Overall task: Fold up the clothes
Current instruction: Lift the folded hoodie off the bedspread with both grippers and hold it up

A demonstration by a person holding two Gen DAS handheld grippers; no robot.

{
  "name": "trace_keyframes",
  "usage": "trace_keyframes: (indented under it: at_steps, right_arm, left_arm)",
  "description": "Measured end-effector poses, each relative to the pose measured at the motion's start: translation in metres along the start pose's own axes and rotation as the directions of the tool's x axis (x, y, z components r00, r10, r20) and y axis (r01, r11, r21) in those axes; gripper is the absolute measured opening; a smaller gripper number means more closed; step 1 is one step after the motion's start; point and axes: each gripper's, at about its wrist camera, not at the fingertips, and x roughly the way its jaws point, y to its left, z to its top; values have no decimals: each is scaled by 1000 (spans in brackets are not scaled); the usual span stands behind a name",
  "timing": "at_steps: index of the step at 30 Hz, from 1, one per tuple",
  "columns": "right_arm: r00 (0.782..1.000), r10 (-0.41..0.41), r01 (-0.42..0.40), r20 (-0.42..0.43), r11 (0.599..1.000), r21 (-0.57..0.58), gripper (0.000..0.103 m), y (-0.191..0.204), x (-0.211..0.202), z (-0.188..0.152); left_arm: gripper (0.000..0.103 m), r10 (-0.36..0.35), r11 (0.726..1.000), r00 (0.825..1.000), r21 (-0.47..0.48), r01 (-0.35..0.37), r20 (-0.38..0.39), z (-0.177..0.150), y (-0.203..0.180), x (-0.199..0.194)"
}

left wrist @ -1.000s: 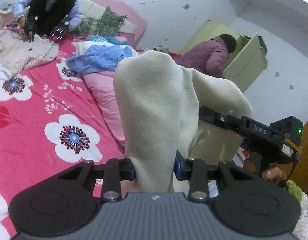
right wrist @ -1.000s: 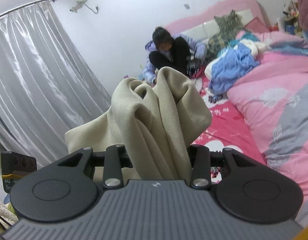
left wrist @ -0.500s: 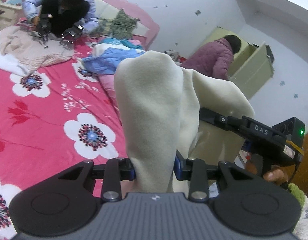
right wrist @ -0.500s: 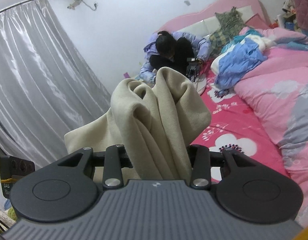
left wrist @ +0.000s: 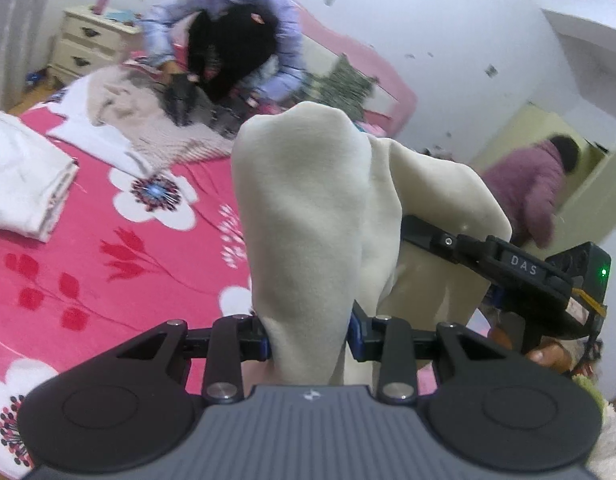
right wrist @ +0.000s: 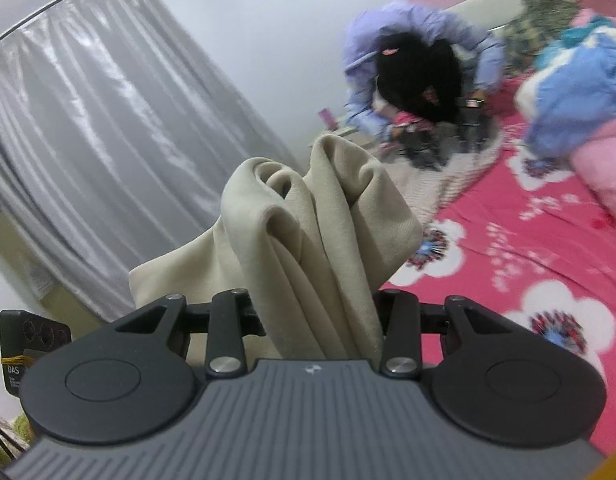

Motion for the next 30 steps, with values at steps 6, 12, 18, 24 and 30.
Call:
trace_keyframes:
  at_steps: [6,12,18,24,30]
  right_arm:
    - [994,86,-88,-61,995,-35,36,-6,54,25]
    - [989,120,-127,-92,989,-78,36,-2,100,45]
    - [987,118,-131,-104,984,-123,36,8,151,64]
    - [981,127,-152,-148,972,-178,36,27,222,82]
    - [967,122,-178,-223,952,-249,36,51,317,94]
  left_arm:
    - [35,72,996,996,-58,-69,53,22,21,13]
    - [35,99,991,991,-103,-90,90,47,51,25]
    - [35,92,987,989,-145,-74,118,76,93,37]
    - [35,112,979,980,-190,-79,166,103,149,42]
    - [35,164,951,962,-294,-95,217,130,223,55]
